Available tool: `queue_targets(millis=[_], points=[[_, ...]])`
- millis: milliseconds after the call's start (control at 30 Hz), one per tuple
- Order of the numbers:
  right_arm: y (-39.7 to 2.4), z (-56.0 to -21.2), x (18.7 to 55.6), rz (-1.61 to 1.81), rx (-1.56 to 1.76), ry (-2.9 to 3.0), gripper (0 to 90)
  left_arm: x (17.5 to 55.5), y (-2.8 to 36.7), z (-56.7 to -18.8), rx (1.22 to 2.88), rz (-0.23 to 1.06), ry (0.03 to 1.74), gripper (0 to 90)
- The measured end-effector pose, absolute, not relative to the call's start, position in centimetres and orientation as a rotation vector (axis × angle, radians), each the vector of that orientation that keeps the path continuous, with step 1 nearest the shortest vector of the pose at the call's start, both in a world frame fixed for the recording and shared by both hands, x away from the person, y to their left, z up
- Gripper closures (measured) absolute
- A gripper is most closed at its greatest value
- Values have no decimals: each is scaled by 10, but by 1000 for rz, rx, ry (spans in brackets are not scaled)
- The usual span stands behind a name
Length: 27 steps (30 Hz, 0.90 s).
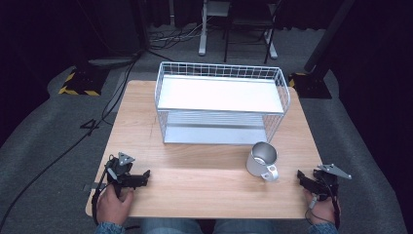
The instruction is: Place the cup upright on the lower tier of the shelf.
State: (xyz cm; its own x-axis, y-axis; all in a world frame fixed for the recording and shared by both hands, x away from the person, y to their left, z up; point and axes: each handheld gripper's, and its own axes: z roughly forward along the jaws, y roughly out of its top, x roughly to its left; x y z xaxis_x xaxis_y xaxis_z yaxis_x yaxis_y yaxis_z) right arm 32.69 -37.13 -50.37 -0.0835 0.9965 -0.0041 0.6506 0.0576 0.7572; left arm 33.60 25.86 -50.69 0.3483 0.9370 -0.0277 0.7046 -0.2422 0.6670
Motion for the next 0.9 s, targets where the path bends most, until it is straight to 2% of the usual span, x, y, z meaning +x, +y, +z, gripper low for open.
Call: queue_targets(millis=[333,900], points=[[-365,-491,319,914,1644,1796,384,336,259,-507,2027,513,1425,3],[-338,-449,290,1044,1492,1856,392,336,259,-507,2028,513,1425,3]])
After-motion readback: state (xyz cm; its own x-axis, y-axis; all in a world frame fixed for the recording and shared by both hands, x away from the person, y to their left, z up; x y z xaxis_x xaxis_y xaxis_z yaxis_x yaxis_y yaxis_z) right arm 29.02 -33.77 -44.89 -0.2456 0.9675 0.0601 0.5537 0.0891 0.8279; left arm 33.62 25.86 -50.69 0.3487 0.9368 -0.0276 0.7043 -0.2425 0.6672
